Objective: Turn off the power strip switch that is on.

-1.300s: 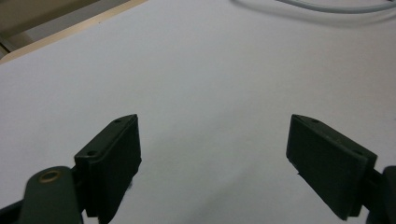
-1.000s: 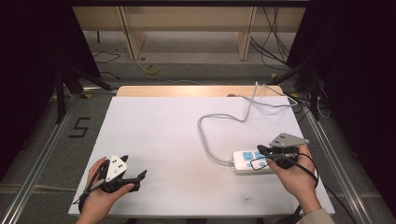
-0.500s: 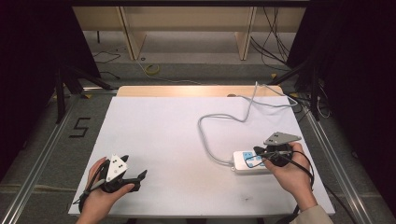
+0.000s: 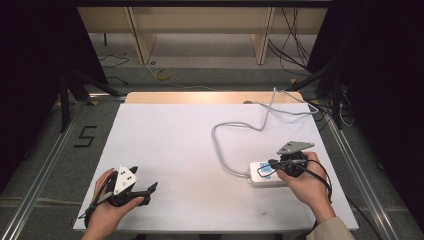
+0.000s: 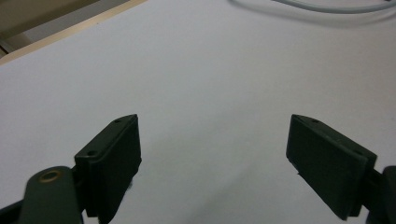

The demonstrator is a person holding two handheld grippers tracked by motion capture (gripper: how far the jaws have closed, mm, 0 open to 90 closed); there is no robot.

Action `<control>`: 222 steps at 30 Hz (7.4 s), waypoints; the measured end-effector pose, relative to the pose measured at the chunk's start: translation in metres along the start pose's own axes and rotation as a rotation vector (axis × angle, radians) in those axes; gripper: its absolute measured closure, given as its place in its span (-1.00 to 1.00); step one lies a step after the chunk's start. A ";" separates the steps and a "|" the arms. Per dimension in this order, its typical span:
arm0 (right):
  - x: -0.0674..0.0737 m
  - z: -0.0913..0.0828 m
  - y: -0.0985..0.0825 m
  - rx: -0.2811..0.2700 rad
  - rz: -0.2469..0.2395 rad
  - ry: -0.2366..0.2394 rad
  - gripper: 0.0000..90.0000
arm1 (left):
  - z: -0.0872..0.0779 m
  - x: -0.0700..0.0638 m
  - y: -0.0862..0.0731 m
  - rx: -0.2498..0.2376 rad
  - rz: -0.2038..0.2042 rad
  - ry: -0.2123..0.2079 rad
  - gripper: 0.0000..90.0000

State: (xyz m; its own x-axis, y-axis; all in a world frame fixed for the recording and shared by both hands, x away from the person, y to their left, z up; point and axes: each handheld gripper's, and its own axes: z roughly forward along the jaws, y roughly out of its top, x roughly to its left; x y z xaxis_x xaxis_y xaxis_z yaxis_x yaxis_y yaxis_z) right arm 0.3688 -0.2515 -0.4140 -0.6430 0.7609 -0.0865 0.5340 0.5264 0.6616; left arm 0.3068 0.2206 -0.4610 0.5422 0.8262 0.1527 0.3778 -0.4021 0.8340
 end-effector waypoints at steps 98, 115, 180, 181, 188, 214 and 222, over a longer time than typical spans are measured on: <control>0.005 0.037 0.014 0.324 0.032 0.071 1.00 | 0.002 -0.002 0.000 0.006 0.007 -0.011 -0.60; 0.013 0.039 0.018 0.339 0.005 0.050 1.00 | 0.001 -0.001 0.000 0.006 0.010 -0.010 -0.60; 0.010 0.036 0.013 0.340 0.028 0.026 1.00 | 0.002 -0.003 0.000 0.010 0.016 -0.015 -0.60; 0.010 0.036 0.013 0.339 0.029 0.026 1.00 | 0.002 -0.003 0.000 0.009 0.016 -0.015 -0.60; 0.010 0.036 0.013 0.335 0.029 0.026 1.00 | 0.002 -0.003 0.000 0.012 0.019 -0.017 -0.60; 0.004 0.026 0.012 0.239 0.045 0.013 1.00 | 0.002 -0.003 0.000 0.012 0.017 -0.016 -0.60; 0.002 0.022 0.010 0.192 0.044 0.005 1.00 | 0.003 -0.003 0.000 0.017 0.016 -0.018 -0.60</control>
State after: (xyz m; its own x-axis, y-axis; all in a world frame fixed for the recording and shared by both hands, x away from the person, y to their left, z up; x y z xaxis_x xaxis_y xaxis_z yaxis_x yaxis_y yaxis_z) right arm 0.3851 -0.2361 -0.4243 -0.6195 0.7830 -0.0569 0.6559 0.5560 0.5105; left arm 0.3072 0.2172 -0.4631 0.5615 0.8126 0.1565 0.3817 -0.4222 0.8222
